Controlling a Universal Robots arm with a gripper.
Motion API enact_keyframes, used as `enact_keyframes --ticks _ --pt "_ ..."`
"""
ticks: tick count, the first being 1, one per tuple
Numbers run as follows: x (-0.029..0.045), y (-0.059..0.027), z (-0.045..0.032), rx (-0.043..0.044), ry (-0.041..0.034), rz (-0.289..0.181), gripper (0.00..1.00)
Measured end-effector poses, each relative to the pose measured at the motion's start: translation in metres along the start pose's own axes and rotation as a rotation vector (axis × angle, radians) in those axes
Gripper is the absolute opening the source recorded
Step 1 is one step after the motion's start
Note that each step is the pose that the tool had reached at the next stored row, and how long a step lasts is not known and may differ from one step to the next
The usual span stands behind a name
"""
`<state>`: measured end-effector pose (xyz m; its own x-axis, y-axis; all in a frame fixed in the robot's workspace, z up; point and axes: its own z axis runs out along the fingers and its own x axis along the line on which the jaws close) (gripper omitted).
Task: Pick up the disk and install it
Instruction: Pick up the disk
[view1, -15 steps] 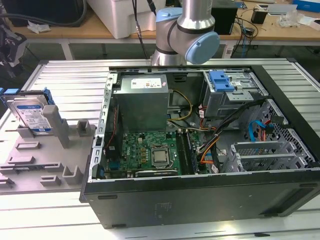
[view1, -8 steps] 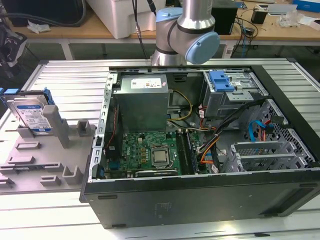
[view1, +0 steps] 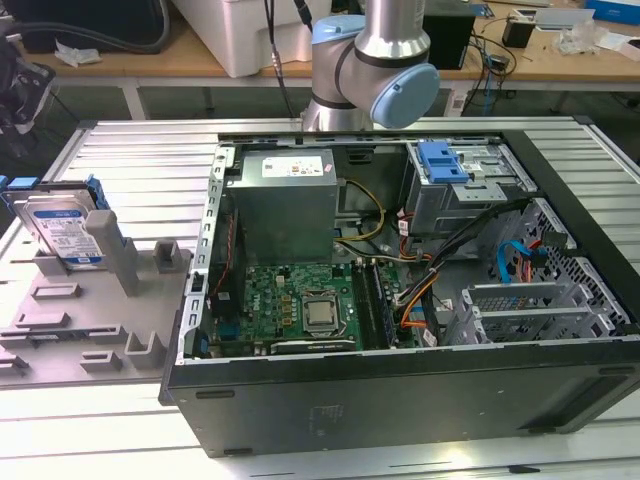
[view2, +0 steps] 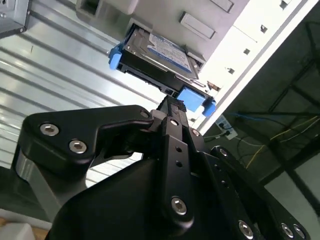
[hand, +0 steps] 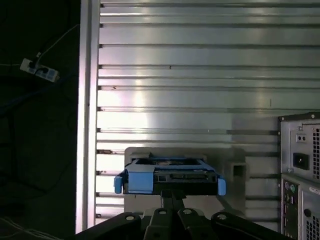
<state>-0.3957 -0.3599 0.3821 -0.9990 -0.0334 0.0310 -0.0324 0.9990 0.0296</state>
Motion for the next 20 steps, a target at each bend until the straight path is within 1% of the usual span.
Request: enact_keyframes --ticks 1,3,5,11,12,13,20 --pt "0.0 0.0 0.0 0.0005 0.0009 -0.018 0.11" --pt "0.0 0.0 0.0003 0.0029 0.0039 -0.094 0.11" --pt "0.0 0.0001 0.0004 0.0046 0.0057 -0.147 0.11" --pt "0.0 0.0003 0.0007 0.0076 0.0086 -0.249 0.11" --pt "0.0 0.0004 0.0008 0.0086 0.0095 -0.278 0.11" --pt "0.0 0.0004 0.0009 0.0091 0.0101 -0.297 0.11" --pt "0.0001 0.0009 0.001 0.012 0.0128 -0.388 0.11"
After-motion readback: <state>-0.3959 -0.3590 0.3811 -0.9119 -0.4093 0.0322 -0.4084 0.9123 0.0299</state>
